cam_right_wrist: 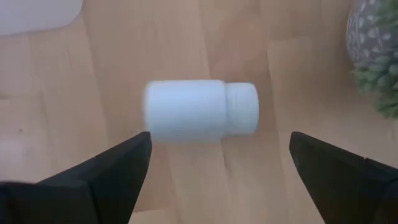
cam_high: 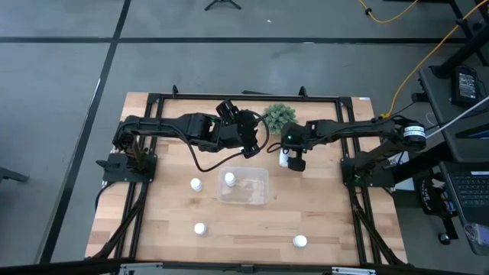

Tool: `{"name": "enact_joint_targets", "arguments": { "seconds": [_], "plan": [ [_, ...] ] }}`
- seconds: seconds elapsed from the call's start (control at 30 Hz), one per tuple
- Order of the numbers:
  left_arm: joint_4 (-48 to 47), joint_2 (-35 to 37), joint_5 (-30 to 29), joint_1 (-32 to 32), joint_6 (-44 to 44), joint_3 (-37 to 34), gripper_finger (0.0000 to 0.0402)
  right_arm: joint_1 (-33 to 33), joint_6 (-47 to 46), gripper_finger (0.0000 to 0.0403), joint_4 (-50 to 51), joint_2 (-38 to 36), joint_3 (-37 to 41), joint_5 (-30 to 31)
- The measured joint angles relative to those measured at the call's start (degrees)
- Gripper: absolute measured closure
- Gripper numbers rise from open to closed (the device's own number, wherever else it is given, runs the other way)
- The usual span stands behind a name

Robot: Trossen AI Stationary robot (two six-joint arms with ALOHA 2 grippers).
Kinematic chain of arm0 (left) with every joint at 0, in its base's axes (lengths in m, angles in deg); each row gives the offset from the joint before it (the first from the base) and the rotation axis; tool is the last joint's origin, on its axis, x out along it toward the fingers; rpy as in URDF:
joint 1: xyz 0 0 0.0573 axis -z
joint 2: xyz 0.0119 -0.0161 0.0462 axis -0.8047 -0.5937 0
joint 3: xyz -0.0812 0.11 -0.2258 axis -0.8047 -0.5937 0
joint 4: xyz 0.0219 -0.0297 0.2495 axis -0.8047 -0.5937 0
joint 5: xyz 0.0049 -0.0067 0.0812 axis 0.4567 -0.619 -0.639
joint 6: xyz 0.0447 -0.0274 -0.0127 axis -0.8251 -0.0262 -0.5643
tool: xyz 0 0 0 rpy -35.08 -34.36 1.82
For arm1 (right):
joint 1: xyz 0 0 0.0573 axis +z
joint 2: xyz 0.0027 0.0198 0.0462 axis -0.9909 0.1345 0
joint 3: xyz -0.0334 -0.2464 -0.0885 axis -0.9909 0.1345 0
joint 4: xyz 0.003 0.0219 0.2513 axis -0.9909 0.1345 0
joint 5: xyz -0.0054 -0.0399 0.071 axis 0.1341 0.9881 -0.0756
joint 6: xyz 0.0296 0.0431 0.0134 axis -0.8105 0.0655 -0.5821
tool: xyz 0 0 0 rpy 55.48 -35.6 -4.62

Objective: Pick and place pill bottles into a basket
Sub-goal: Put the white medicine bottle into the transparent bin

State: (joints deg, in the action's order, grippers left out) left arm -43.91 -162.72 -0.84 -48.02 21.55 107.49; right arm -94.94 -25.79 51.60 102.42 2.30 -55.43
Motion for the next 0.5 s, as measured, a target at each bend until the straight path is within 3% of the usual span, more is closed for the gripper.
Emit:
{"name": "enact_joint_targets", "arguments": {
  "seconds": [0.3,0.5],
  "plan": [
    [-0.03,0.0,0.0,-0.04,-0.02,-0.04,0.0117,-0.06,-2.87,0.0021,-3.17,0.01,0.02,0.32],
    [-0.03,0.0,-1.24,-0.04,-0.04,-0.04,0.0117,-1.13,-19.0,0.0021,-6.97,0.0,0.02,5.63]
  ]
}}
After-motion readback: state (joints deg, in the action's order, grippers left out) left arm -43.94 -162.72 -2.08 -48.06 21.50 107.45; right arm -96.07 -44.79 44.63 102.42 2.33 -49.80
